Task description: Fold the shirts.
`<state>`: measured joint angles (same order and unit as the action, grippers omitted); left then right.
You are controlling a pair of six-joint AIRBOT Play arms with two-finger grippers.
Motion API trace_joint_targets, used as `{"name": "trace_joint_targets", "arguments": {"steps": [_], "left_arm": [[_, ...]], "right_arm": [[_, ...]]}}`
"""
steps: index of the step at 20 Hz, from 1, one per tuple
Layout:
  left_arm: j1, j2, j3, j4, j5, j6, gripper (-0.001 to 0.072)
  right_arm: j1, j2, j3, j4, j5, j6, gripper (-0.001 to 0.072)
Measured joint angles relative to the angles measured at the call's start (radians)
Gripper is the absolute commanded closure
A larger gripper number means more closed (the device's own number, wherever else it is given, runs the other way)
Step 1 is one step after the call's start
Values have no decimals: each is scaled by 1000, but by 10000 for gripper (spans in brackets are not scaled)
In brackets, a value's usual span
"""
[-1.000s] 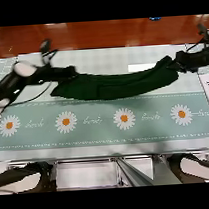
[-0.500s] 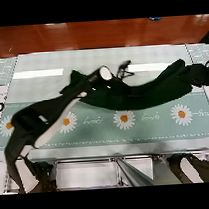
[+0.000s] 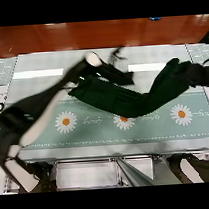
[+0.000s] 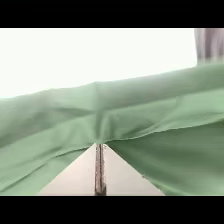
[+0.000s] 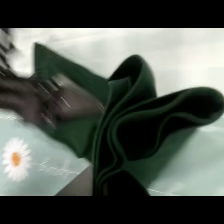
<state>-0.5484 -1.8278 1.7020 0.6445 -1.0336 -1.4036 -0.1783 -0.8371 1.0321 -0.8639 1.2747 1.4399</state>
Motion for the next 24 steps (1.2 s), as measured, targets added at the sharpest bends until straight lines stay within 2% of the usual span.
{"name": "trace_joint_targets", "arguments": {"steps": [4, 10, 15, 16, 17, 21, 24], "left_arm": [[211, 335, -251, 55, 2, 35, 688], [529, 837, -698, 88, 4, 77, 688], [681, 1038, -932, 92, -34, 87, 688], [692, 1052, -960, 91, -42, 89, 688], [702, 1063, -985, 89, -47, 93, 688], [723, 1083, -1043, 87, -49, 108, 688], [788, 1082, -1019, 86, -33, 123, 688]], "right_arm": [[237, -195, 82, 50, -154, 17, 690], [538, -680, 409, 133, -299, 21, 690], [661, -985, 657, 200, -323, 42, 689], [678, -1025, 693, 207, -324, 48, 565], [691, -1057, 720, 217, -328, 56, 303], [713, -1117, 781, 236, -305, 62, 304], [629, -1066, 802, 222, -183, 67, 311]]}}
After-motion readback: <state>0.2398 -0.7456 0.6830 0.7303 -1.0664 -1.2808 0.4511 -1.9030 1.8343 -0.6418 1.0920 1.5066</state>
